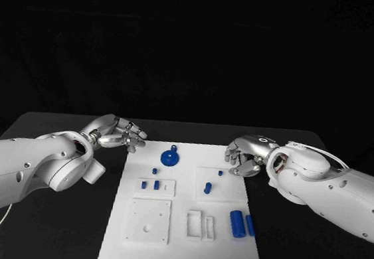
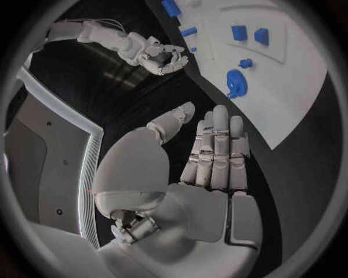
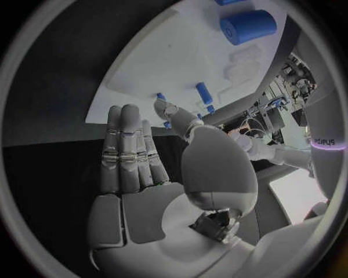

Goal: Assemble the parts on the task board

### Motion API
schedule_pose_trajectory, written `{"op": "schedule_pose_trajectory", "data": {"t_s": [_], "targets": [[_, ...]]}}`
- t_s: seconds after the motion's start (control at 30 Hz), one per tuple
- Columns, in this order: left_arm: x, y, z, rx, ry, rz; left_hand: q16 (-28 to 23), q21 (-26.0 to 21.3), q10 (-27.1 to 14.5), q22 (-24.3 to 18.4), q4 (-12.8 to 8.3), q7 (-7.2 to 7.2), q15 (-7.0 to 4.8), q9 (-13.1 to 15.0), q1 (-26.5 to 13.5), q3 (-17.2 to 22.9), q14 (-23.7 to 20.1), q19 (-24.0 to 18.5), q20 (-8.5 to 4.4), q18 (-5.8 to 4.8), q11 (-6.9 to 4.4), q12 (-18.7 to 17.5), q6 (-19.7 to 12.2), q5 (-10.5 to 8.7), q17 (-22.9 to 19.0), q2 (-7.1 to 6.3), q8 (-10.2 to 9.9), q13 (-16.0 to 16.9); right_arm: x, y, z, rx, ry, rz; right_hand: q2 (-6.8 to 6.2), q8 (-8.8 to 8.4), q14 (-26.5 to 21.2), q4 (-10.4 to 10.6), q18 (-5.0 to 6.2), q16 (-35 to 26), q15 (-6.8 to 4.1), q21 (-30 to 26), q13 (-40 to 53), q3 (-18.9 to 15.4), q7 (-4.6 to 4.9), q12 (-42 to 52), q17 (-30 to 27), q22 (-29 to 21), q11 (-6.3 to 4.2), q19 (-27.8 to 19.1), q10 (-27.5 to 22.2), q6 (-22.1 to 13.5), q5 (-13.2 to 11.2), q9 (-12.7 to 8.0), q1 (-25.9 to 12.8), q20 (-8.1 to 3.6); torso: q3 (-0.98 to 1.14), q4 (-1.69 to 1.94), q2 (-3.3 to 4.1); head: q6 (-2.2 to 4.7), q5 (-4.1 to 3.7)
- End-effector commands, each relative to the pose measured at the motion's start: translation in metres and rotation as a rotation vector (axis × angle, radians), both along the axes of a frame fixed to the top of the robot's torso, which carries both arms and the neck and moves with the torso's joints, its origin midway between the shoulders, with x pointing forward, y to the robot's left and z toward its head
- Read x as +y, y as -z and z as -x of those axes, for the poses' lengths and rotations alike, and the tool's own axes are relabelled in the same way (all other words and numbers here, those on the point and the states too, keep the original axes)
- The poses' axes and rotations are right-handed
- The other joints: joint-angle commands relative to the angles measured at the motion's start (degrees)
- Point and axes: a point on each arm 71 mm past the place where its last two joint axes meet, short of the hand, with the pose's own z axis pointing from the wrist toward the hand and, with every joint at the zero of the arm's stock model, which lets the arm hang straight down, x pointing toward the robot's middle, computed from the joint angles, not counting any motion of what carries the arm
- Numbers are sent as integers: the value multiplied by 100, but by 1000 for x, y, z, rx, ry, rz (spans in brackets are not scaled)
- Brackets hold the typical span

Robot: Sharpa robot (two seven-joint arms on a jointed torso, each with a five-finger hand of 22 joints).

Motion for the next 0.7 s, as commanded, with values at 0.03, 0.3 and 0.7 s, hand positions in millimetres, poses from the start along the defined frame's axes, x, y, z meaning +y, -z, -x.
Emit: {"op": "schedule_pose_trajectory", "data": {"t_s": [0.03, 0.3, 0.7], "targets": [[-2, -2, 1, 29, 12, 91, -202, -98, 30, -24, -16, 10, 57, 9, -50, 4, -94, -113, 75, -121, 4, 21, -48, -25, -52, 26, 39, -15, 3, 3, 1, -29, -4, 76, -77, -34, -14, 8, 35, 46, 3, 37, 11, 72, -4, -43, 10, 12, -1, 53, 62, 33, -55, -10, -1, -11, -5, 9, 12, 12, -26], [-2, -2, 1, 38, 15, 109, -853, -346, 3, -12, -18, 22, 328, 21, -17, -59, -424, -472, 340, -99, 21, 18, -98, -13, -116, 76, 72, -88, 15, 16, 4, -15, -24, 85, -123, -59, -29, 50, 35, 162, 17, 56, 4, 286, -3, -210, -4, 59, 15, 83, 87, 48, -165, -41, -31, -28, 0, 19, 19, -4, -26], [0, -2, 1, 38, 0, 120, -903, -354, 17, 6, -9, 16, 334, 24, -20, -73, -382, -467, 354, -76, 16, 28, -101, -11, -85, 100, 82, -98, 27, 28, 5, 10, -40, 89, -135, -55, -8, 166, 35, 323, -14, 101, 5, 569, -25, -345, -41, 133, -16, 158, 258, 130, -391, -89, -55, -61, 5, 4, 20, -20, -1]]}}
